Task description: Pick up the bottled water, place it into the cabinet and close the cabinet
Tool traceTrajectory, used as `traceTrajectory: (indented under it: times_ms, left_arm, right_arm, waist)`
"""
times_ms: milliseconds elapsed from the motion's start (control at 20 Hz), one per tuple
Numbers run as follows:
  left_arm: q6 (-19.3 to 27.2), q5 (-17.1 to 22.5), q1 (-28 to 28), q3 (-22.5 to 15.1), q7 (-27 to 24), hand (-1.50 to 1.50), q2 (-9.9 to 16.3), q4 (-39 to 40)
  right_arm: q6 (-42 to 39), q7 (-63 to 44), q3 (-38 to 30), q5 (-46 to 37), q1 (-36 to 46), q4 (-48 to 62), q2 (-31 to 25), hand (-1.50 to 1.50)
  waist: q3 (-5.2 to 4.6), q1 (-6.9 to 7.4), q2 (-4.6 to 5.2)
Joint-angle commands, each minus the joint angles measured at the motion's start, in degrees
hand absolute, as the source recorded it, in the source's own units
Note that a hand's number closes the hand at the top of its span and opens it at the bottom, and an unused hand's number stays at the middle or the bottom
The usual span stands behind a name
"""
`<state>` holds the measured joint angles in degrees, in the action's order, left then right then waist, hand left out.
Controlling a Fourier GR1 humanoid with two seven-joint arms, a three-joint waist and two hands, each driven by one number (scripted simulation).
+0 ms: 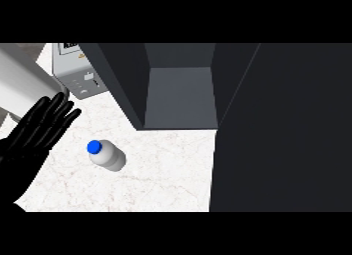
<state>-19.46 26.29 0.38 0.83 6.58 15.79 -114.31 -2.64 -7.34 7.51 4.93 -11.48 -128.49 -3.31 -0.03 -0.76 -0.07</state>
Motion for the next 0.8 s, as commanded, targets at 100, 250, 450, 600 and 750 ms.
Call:
traceTrajectory:
  times_ms: [100,250,450,600,750]
  left_arm:
    - [-3.09,8.89,4.84,1.54,7.84,-1.5,3.44,-6.34]
    - [-3.88,10.03,3.78,5.38,8.49,-1.5,4.41,-4.73]
    - [-8.51,5.71,8.62,5.12,4.61,-1.5,2.63,-2.21]
    - [-7.54,6.81,9.95,6.46,7.43,-1.5,3.47,-6.31]
    - [-7.44,2.93,7.75,5.54,5.83,-1.5,0.99,-1.88]
  right_arm:
    - [-4.42,-2.5,-2.21,7.78,-11.57,-9.61,-2.7,-1.5]
    - [0.22,-5.75,6.78,-1.73,-12.44,-12.82,1.4,-1.5]
    - [-3.15,-1.78,6.81,-0.91,-16.72,-13.11,0.91,-1.5]
    - [-3.96,-6.23,2.61,5.78,-20.66,-20.15,-1.27,-1.5]
    - [-3.86,-5.38,4.11,3.96,-20.05,-18.85,-0.45,-1.5]
  waist:
    - [0.08,0.43,-0.18]
    - [0.03,0.58,-0.04]
    - [0.02,0.49,-0.05]
    - [0.04,0.44,-0.1]
    - [0.03,0.36,-0.03]
